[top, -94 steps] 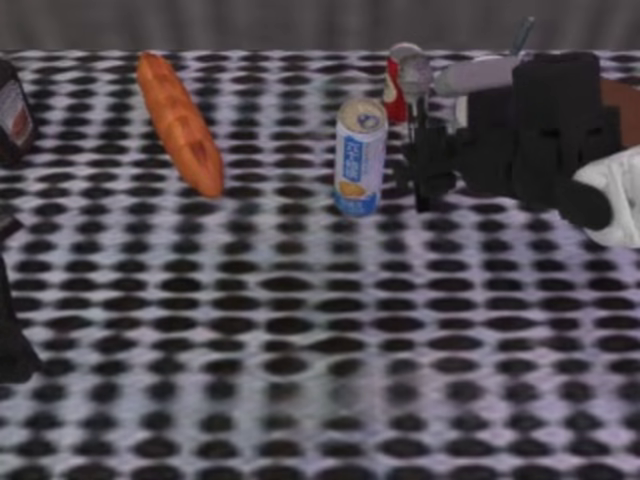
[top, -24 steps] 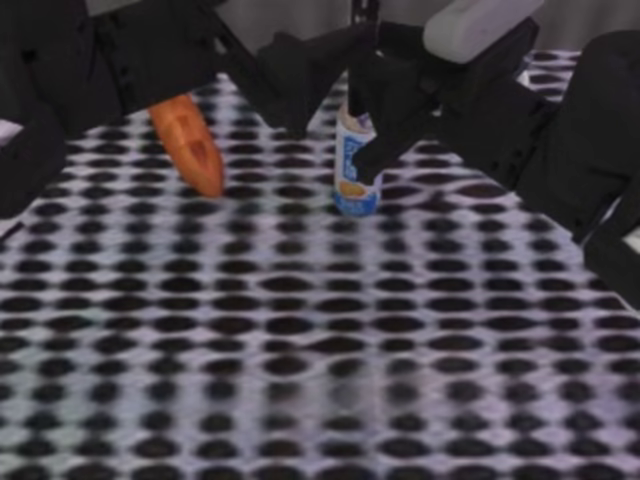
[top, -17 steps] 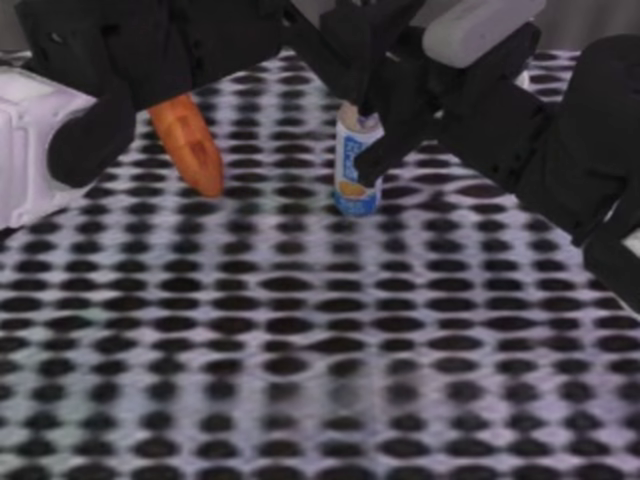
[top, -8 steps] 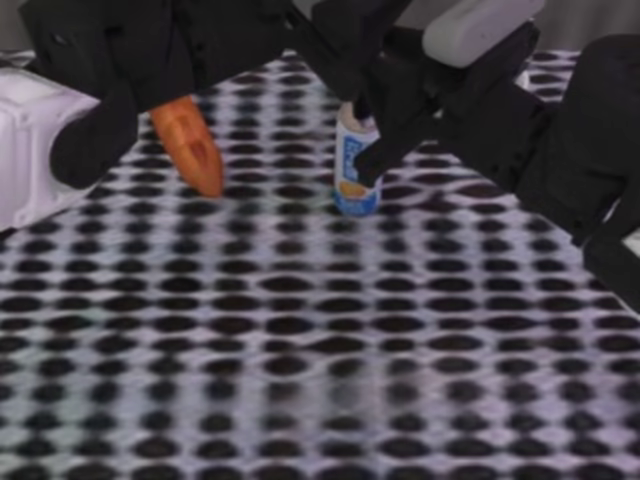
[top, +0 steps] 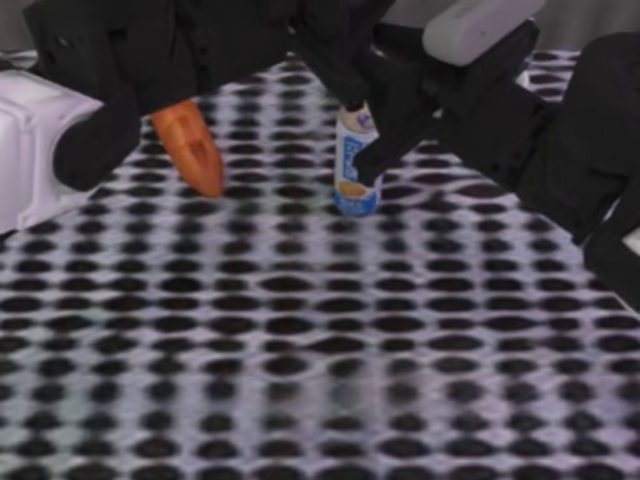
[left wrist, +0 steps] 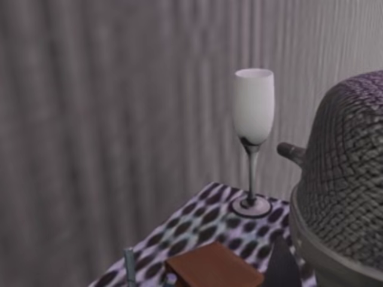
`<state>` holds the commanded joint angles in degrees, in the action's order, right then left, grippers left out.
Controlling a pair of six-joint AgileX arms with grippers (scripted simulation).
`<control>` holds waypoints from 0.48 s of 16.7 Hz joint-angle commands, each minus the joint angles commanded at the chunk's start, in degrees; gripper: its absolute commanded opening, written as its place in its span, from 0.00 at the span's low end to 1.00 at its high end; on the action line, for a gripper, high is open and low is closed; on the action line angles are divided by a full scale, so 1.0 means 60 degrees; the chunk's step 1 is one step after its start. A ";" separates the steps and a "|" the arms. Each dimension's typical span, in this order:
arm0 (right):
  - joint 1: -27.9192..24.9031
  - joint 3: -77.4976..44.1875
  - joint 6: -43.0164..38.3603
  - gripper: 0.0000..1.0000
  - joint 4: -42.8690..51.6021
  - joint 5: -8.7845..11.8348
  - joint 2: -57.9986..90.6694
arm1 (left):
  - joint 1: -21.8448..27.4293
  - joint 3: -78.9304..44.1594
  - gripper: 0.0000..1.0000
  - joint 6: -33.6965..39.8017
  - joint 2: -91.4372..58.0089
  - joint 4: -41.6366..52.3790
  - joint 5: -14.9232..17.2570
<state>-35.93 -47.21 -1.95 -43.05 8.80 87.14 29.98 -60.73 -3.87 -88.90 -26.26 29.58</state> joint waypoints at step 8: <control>0.0000 0.0000 0.0000 0.08 0.0000 0.0000 0.0000 | 0.0000 0.0000 0.00 0.0000 0.0000 0.0000 0.0000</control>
<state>-35.93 -47.21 -1.95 -43.05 8.80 87.14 29.98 -60.73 -3.87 -88.90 -26.26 29.58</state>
